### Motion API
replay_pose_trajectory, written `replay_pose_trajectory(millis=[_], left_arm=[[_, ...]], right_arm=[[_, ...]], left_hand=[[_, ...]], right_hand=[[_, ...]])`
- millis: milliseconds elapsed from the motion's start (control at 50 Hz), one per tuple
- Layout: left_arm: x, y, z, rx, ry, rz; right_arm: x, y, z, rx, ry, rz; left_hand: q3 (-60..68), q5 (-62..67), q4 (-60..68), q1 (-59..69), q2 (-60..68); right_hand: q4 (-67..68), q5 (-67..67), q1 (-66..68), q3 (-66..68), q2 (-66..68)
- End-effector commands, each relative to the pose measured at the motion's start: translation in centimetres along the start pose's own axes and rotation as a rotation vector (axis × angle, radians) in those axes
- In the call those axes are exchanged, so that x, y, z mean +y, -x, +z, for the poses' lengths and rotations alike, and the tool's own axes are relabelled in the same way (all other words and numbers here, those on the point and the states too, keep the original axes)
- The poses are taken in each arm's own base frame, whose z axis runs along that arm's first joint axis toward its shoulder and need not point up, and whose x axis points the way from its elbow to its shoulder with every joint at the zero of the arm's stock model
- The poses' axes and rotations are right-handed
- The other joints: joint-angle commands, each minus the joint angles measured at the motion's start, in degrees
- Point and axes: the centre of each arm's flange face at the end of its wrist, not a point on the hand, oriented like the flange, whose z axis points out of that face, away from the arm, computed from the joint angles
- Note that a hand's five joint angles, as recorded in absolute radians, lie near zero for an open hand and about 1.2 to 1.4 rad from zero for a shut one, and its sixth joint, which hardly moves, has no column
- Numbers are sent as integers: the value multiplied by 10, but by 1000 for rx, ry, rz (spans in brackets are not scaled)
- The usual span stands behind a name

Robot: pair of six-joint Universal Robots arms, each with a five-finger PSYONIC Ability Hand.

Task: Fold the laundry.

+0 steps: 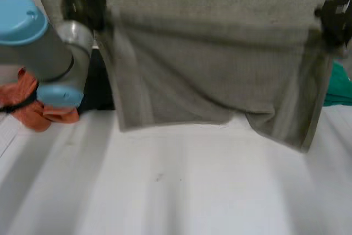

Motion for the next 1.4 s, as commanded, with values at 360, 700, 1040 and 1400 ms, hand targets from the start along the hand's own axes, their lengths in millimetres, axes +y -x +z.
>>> replay_pose_trajectory(millis=[360,700,1040,1400], left_arm=[[27,-7,-93,44,135,-97],[69,-32,-162,232,323,-85],[70,-20,-157,197,336,-87],[71,-18,-157,194,339,-86]], right_arm=[[0,49,-45,-209,17,120],[70,124,-104,-576,331,129],[111,71,-133,-326,601,623],[116,92,-150,-355,662,847]], left_hand=[[118,139,112,159,114],[118,139,112,159,114],[118,139,112,159,114],[118,139,112,159,114]], right_hand=[[117,134,241,122,127],[-299,-282,-175,-294,-289],[-396,-378,-272,-390,-385],[-366,-348,-242,-360,-355]])
